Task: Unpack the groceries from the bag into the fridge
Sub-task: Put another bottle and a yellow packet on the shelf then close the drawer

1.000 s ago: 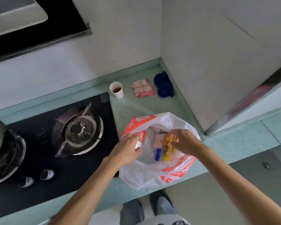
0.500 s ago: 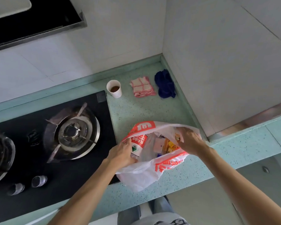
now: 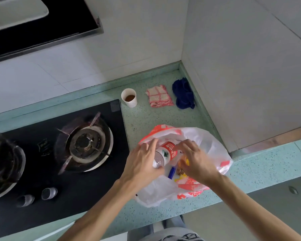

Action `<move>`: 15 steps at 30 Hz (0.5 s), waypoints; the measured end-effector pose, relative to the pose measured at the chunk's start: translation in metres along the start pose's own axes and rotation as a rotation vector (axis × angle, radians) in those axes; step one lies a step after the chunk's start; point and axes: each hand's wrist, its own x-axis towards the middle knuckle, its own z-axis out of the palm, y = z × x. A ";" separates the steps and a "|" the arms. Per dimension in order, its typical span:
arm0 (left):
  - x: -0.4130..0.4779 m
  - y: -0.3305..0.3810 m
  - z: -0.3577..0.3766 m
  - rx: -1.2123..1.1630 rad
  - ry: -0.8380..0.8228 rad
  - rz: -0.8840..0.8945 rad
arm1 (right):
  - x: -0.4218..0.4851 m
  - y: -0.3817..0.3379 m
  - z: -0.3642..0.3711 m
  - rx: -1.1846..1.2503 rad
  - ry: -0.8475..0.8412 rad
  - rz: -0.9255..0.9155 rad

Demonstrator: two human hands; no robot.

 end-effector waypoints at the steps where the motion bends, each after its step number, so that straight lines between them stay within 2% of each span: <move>1: 0.000 0.004 -0.007 -0.074 0.032 0.009 | 0.002 -0.005 0.006 -0.008 -0.052 -0.053; 3: -0.001 0.011 -0.017 -0.179 0.036 -0.015 | 0.006 -0.012 0.020 -0.036 -0.158 -0.135; 5: -0.002 0.013 -0.019 -0.180 -0.017 -0.034 | 0.011 -0.015 0.037 -0.087 -0.243 -0.185; 8: -0.010 0.002 -0.010 -0.144 -0.127 -0.067 | 0.025 -0.017 0.062 -0.288 -0.272 -0.256; 11: -0.023 -0.016 0.001 -0.067 -0.290 -0.120 | 0.037 -0.025 0.071 -0.415 -0.317 -0.204; 15: -0.044 -0.040 0.015 0.054 -0.460 -0.163 | 0.037 -0.030 0.052 -0.419 -0.460 -0.042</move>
